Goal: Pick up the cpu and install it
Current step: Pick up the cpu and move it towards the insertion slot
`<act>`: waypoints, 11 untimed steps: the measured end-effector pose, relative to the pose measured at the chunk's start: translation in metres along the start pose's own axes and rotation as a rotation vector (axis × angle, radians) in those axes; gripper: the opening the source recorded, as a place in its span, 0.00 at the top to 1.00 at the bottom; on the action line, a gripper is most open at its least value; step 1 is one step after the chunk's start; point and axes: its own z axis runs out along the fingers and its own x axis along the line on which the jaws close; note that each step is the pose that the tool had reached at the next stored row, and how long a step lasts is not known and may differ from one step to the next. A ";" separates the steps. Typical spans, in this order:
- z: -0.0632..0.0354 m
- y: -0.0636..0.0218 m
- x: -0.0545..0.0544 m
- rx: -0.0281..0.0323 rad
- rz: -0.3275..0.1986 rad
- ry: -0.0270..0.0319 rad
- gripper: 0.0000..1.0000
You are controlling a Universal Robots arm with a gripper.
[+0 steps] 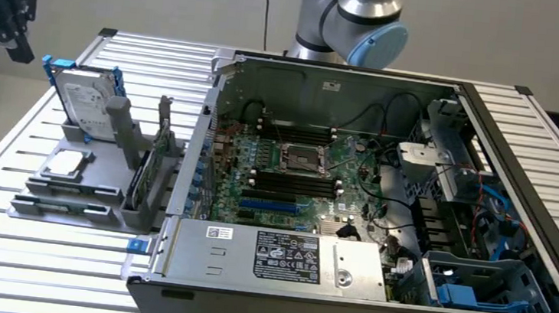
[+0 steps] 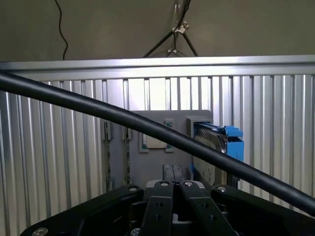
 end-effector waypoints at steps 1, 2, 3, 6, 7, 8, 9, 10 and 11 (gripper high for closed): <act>0.0007 0.0000 0.000 -0.0001 0.017 -0.0008 0.89; 0.0017 -0.0001 0.000 -0.0006 0.034 -0.0017 0.89; 0.0029 -0.0001 0.000 -0.0014 0.052 -0.0024 0.89; 0.0065 -0.0004 0.000 -0.0040 0.107 -0.0044 0.89; 0.0075 -0.0004 0.000 -0.0046 0.125 -0.0052 0.89; 0.0086 -0.0004 0.000 -0.0052 0.143 -0.0060 0.89; 0.0095 -0.0005 0.000 -0.0054 0.161 -0.0070 0.89; 0.0104 -0.0005 0.000 -0.0053 0.179 -0.0080 0.89; 0.0113 -0.0006 0.000 -0.0050 0.197 -0.0089 0.89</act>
